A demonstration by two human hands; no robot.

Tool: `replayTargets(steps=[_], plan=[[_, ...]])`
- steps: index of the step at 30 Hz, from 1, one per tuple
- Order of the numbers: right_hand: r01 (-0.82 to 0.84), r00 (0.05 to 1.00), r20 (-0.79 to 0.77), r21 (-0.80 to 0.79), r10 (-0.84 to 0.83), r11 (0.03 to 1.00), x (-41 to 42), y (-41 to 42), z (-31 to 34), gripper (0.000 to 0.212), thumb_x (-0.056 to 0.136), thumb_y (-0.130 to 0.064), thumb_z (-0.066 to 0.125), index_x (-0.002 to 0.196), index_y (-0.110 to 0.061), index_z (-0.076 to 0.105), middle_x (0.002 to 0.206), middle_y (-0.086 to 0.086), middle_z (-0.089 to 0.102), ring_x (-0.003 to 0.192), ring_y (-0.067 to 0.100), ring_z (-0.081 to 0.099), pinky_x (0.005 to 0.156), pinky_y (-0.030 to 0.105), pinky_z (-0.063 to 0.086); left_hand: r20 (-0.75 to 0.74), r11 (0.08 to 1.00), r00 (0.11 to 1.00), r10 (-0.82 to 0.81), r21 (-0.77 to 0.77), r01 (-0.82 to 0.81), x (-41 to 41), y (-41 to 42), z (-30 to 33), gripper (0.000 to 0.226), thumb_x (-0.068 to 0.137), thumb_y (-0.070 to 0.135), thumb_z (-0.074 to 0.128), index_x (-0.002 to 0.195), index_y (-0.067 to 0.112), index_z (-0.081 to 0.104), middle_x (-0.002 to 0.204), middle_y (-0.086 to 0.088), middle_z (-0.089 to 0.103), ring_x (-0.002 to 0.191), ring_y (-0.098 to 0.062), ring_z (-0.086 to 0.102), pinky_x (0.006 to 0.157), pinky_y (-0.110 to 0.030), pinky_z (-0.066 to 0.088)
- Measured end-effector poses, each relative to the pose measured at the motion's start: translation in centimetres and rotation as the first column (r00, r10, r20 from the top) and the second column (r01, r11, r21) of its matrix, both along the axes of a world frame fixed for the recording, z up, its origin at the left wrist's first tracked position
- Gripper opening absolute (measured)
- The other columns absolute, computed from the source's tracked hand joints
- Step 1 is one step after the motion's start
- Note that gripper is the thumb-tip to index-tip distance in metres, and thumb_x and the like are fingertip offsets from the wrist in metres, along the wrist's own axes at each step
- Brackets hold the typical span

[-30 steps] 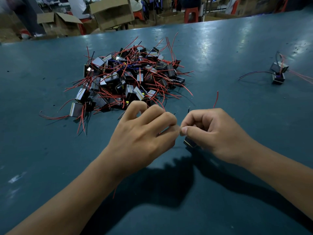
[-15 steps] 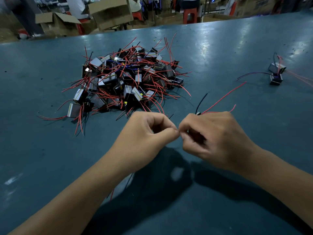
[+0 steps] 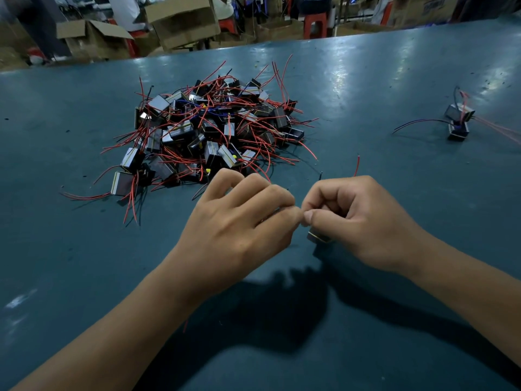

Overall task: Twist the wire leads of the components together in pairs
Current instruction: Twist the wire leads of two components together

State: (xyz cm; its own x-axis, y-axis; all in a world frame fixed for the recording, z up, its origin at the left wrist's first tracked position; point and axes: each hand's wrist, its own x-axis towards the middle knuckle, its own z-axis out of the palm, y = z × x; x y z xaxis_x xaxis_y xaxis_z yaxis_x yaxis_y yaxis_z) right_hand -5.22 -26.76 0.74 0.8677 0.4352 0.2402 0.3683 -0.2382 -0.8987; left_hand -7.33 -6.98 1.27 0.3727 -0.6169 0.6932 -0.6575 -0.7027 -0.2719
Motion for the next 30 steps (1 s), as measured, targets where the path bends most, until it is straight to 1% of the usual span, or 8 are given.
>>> replayTargets(steps=[2, 6, 11, 14, 17, 24, 27, 30], plan=[[-0.021, 0.999, -0.049, 0.019, 0.022, 1.000, 0.1, 0.0, 0.0, 0.013, 0.077, -0.016, 0.059, 0.071, -0.006, 0.064, 0.049, 0.012, 0.046, 0.049, 0.012, 0.040, 0.048, 0.028, 0.035, -0.004, 1.000, 1.000, 0.002, 0.027, -0.002, 0.1, 0.0, 0.0, 0.016, 0.095, 0.013, 0.064, 0.083, 0.014, 0.074, 0.089, 0.000, 0.070, 0.075, -0.026, 0.064, 0.071, -0.039, 0.041], [-0.015, 1.000, -0.027, -0.002, 0.015, 1.000, 0.1, -0.1, -0.3, 0.010, 0.077, -0.015, 0.059, 0.069, -0.010, 0.063, 0.047, -0.005, 0.043, 0.045, 0.006, 0.034, 0.047, 0.016, 0.031, -0.065, 0.999, 0.998, 0.027, 0.027, -0.025, 0.3, -0.5, 0.0, 0.018, 0.095, 0.011, 0.059, 0.083, 0.009, 0.072, 0.088, -0.005, 0.070, 0.074, -0.029, 0.064, 0.069, -0.042, 0.046], [0.172, 0.892, 0.451, -0.268, -0.034, 0.948, -0.3, -0.2, -0.5, 0.010, 0.077, -0.014, 0.061, 0.071, -0.020, 0.056, 0.047, -0.012, 0.033, 0.047, 0.010, 0.032, 0.049, 0.014, 0.025, -0.367, 0.988, 0.924, 0.103, -0.067, -0.137, 0.0, -1.4, -0.1, 0.020, 0.091, 0.020, 0.052, 0.084, 0.010, 0.068, 0.082, -0.003, 0.064, 0.075, -0.027, 0.057, 0.073, -0.040, 0.038], [0.257, 0.763, 0.645, -0.371, 0.049, 0.892, -0.2, -0.3, -0.3, 0.005, 0.077, -0.013, 0.064, 0.075, -0.014, 0.060, 0.056, -0.015, 0.027, 0.048, 0.013, 0.035, 0.049, 0.025, 0.033, -0.663, 0.952, 0.748, 0.013, -0.221, -0.212, -0.2, -1.4, 0.1, 0.011, 0.094, 0.023, 0.057, 0.085, 0.020, 0.062, 0.078, 0.012, 0.057, 0.074, -0.009, 0.047, 0.073, -0.033, 0.035], [0.243, 0.725, 0.682, -0.389, 0.101, 0.889, -0.2, -0.3, -0.6, 0.006, 0.081, -0.018, 0.062, 0.077, -0.014, 0.062, 0.063, -0.015, 0.032, 0.049, 0.015, 0.039, 0.048, 0.032, 0.040, -0.857, 0.909, 0.502, -0.116, -0.295, -0.294, 0.0, -0.8, 0.3, 0.019, 0.097, 0.019, 0.061, 0.079, 0.025, 0.058, 0.067, 0.012, 0.054, 0.061, -0.004, 0.044, 0.061, -0.028, 0.038], [0.191, 0.730, 0.673, -0.366, 0.117, 0.911, -0.6, 0.0, -0.3, 0.011, 0.085, -0.022, 0.059, 0.079, -0.014, 0.064, 0.063, -0.017, 0.029, 0.053, 0.008, 0.031, 0.052, 0.025, 0.034, -0.888, 0.790, 0.071, -0.454, -0.437, -0.430, 0.0, 0.2, 1.3, 0.020, 0.098, 0.011, 0.059, 0.078, 0.012, 0.063, 0.062, -0.006, 0.040, 0.057, -0.019, 0.030, 0.052, -0.032, 0.023], [0.180, 0.807, 0.589, -0.314, 0.043, 0.932, -0.6, -0.1, -0.4, 0.010, 0.085, -0.022, 0.057, 0.079, -0.016, 0.063, 0.056, -0.021, 0.029, 0.053, 0.007, 0.032, 0.053, 0.015, 0.026, -0.867, 0.765, 0.065, -0.494, -0.468, -0.442, 0.3, 1.0, 1.5, 0.020, 0.096, 0.007, 0.060, 0.077, 0.011, 0.062, 0.058, -0.002, 0.046, 0.052, -0.012, 0.037, 0.047, -0.020, 0.028], [0.205, 0.854, 0.519, -0.266, -0.039, 0.942, -0.2, -0.4, -0.6, 0.006, 0.082, -0.016, 0.063, 0.076, -0.017, 0.062, 0.049, -0.018, 0.033, 0.047, 0.004, 0.035, 0.052, 0.009, 0.027, -0.863, 0.807, 0.297, -0.410, -0.494, -0.323, 0.6, 1.8, 1.3, 0.015, 0.093, 0.014, 0.068, 0.079, 0.015, 0.063, 0.065, 0.001, 0.055, 0.058, -0.010, 0.048, 0.051, -0.023, 0.039]])
